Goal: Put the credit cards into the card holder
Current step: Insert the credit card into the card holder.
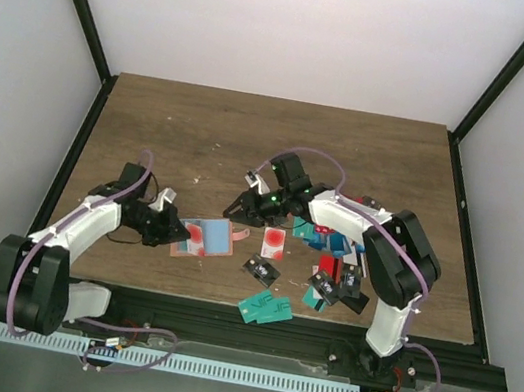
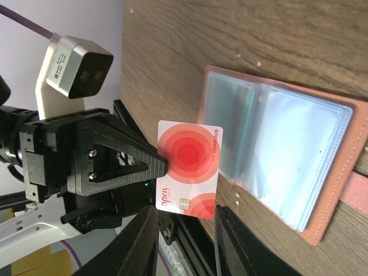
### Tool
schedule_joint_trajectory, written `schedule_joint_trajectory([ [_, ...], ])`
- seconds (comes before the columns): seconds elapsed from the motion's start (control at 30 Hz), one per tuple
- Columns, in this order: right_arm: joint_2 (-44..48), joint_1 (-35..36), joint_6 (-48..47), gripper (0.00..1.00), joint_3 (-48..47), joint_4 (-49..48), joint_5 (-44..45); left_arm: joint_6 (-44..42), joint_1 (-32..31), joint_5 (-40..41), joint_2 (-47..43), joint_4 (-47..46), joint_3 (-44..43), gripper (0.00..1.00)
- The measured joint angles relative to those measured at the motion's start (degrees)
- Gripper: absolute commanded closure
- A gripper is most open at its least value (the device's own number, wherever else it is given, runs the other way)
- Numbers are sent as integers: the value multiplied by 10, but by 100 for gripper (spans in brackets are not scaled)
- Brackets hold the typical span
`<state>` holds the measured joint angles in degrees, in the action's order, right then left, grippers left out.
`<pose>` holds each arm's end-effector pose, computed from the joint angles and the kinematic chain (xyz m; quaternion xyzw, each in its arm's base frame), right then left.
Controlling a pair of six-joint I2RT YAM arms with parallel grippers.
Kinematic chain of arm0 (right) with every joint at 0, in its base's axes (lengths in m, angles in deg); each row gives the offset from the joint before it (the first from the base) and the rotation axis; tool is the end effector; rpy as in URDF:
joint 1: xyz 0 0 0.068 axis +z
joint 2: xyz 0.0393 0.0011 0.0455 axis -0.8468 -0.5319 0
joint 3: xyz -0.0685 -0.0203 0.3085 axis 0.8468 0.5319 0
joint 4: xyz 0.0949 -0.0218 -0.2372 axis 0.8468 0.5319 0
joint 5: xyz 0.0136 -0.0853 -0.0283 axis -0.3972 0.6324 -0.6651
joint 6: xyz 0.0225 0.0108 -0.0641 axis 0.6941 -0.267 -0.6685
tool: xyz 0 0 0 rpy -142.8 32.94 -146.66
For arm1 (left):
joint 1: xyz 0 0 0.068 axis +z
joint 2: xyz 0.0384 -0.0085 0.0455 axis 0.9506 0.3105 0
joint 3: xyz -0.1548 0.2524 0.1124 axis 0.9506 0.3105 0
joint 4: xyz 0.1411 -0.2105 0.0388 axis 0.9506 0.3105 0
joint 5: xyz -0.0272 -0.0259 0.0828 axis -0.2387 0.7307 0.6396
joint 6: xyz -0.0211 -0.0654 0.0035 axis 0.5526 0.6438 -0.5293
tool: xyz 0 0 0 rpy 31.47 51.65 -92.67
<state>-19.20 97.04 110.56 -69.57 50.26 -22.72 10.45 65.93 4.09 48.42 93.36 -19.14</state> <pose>0.2862 0.2874 0.2307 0.1353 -0.8517 -0.5063 0.0020 0.1746 -0.0561 0.2084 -0.1303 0.9138 -0.3837 0.0283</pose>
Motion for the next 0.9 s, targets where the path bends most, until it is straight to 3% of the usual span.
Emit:
schedule_joint_trajectory([
  [0.9,-99,4,-42,77,-30,32,19,-37,0,-1,106,-65,4,96],
])
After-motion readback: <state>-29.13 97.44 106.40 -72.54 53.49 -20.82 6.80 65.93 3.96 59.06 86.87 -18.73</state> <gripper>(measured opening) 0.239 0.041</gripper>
